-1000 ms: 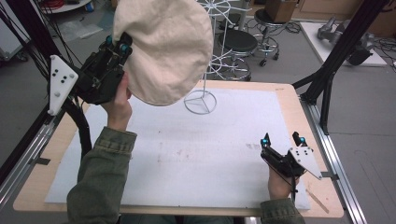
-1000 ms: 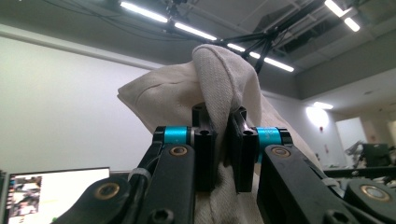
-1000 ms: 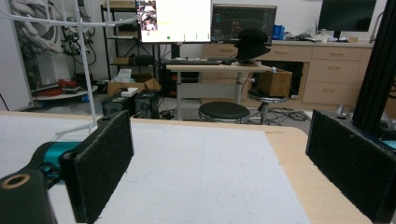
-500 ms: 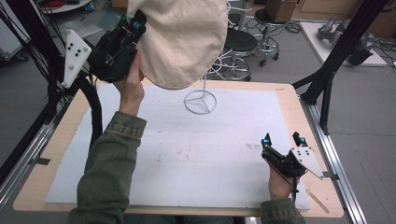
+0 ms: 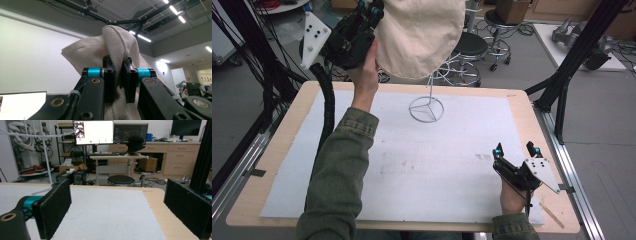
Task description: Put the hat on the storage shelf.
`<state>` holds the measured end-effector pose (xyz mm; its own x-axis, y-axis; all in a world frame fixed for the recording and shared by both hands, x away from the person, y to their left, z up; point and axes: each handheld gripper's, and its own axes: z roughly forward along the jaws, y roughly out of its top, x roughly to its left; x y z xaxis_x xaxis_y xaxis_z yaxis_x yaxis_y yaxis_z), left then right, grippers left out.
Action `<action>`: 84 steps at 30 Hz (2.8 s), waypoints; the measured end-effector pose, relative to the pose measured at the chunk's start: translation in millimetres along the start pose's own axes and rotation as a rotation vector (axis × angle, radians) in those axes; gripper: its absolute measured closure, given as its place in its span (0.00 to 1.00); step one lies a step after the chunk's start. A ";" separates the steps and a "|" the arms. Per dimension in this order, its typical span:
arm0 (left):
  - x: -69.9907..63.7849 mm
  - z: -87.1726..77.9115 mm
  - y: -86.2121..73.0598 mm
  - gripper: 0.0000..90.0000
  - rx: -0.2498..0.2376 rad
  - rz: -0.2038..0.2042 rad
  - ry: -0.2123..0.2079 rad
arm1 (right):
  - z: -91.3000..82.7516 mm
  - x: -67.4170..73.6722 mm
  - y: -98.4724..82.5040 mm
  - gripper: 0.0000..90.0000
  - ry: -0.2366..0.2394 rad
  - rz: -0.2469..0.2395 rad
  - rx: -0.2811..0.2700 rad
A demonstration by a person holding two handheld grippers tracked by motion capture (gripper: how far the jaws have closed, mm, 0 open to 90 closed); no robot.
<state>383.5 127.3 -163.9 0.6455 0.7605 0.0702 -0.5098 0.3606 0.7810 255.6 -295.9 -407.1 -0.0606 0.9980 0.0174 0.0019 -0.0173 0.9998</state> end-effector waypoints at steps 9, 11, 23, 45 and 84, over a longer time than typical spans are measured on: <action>1.4 8.7 -34.3 0.91 0.078 -0.041 0.008 | -0.8 -0.2 0.3 0.08 0.003 0.002 -0.001; 3.4 6.9 -42.7 0.91 0.094 -0.056 0.013 | -1.3 -1.0 0.5 0.08 0.002 -0.002 -0.006; 10.1 -21.2 -75.9 0.91 0.201 -0.062 0.033 | -2.7 0.4 0.8 0.08 -0.002 -0.007 -0.011; 12.5 -52.1 -134.2 0.91 0.318 -0.157 0.058 | -2.7 0.9 0.7 0.08 0.000 -0.018 -0.010; 31.8 -73.5 -119.1 0.33 0.257 -0.142 0.155 | -2.8 1.3 0.7 0.08 -0.002 -0.020 -0.009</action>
<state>423.0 148.3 -300.3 0.5954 0.7928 -0.1305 -0.2481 0.3359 0.9086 252.7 -294.8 -406.4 -0.0582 0.9983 -0.0031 -0.0086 0.0026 1.0000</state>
